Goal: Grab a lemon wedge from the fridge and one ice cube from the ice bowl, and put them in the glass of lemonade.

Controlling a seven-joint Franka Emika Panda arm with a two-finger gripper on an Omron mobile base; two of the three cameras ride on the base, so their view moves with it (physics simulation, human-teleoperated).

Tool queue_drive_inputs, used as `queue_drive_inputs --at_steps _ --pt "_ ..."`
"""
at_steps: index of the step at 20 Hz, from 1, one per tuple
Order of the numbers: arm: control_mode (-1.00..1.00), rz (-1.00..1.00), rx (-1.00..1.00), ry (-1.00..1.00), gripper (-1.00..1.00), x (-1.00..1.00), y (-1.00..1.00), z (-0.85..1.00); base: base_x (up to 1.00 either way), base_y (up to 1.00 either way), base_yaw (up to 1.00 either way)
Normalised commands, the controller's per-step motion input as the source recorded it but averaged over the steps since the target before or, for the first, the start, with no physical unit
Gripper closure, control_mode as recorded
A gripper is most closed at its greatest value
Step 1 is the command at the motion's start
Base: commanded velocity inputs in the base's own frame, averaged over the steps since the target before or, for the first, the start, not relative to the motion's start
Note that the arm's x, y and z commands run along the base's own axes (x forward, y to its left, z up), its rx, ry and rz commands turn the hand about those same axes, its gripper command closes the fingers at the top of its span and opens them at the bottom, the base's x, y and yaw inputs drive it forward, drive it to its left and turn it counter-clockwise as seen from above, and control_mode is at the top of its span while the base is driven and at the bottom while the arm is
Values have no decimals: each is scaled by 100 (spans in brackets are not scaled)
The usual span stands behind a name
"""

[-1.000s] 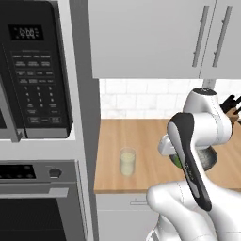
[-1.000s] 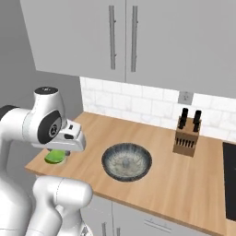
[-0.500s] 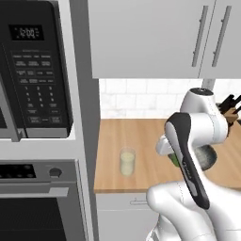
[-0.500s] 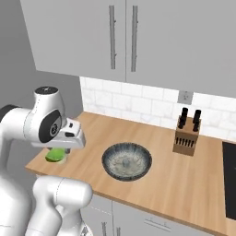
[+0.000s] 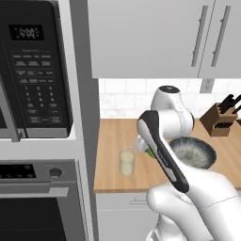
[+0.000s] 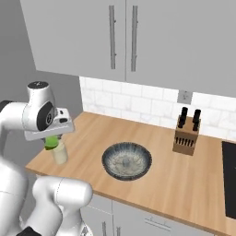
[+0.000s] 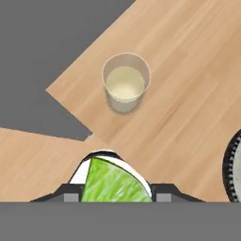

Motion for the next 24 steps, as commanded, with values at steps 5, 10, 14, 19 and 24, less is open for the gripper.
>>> queue_drive_inputs --at_steps 5,10,14,19,24 --pt "-100 0 2 -11 100 78 1 -27 0 0 0" --pt "-100 0 0 -1 100 25 7 -31 0 0 0" --pt "-100 0 -2 0 100 0 21 -4 0 0 0" --pt "-100 0 -1 0 100 0 25 0 0 0 0" --pt "-100 0 0 0 100 7 12 0 0 0 0"
